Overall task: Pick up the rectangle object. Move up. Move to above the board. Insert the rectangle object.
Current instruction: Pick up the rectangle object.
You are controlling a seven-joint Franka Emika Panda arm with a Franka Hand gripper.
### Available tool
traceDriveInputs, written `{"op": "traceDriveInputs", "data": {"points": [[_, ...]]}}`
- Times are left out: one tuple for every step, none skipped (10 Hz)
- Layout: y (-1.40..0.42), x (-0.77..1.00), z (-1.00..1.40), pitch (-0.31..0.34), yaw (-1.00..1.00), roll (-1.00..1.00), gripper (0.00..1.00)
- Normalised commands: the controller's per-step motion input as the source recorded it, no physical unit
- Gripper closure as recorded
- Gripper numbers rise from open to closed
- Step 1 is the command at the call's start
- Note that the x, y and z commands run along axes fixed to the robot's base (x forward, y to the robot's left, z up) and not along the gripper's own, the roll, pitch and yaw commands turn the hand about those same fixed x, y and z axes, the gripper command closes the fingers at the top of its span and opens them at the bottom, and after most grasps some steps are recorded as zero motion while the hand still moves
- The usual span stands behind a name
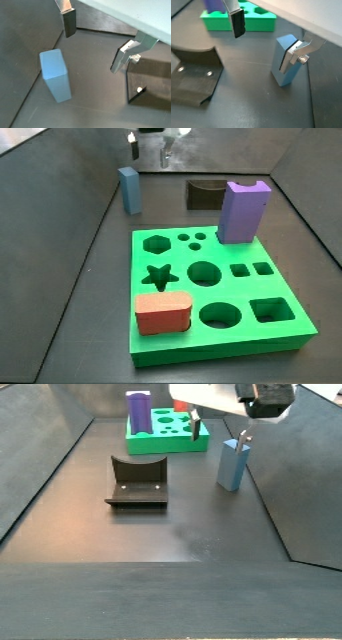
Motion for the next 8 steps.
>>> {"op": "traceDriveInputs", "data": {"points": [[-0.10, -0.16, -0.21, -0.110, -0.72, 0.00, 0.00], [-0.09, -0.17, -0.20, -0.107, -0.71, 0.00, 0.00], [-0.08, -0.16, -0.19, -0.111, -0.71, 0.00, 0.00], [-0.09, -0.17, -0.17, -0.106, -0.70, 0.00, 0.00], [-0.08, -0.16, -0.17, -0.087, -0.67, 0.00, 0.00], [-0.09, -0.16, -0.19, -0.076, -0.65, 0.00, 0.00], [-0.08, -0.21, -0.24, -0.036, -0.51, 0.00, 0.00], [-0.07, -0.21, -0.27, -0.027, -0.44, 0.00, 0.00]]}}
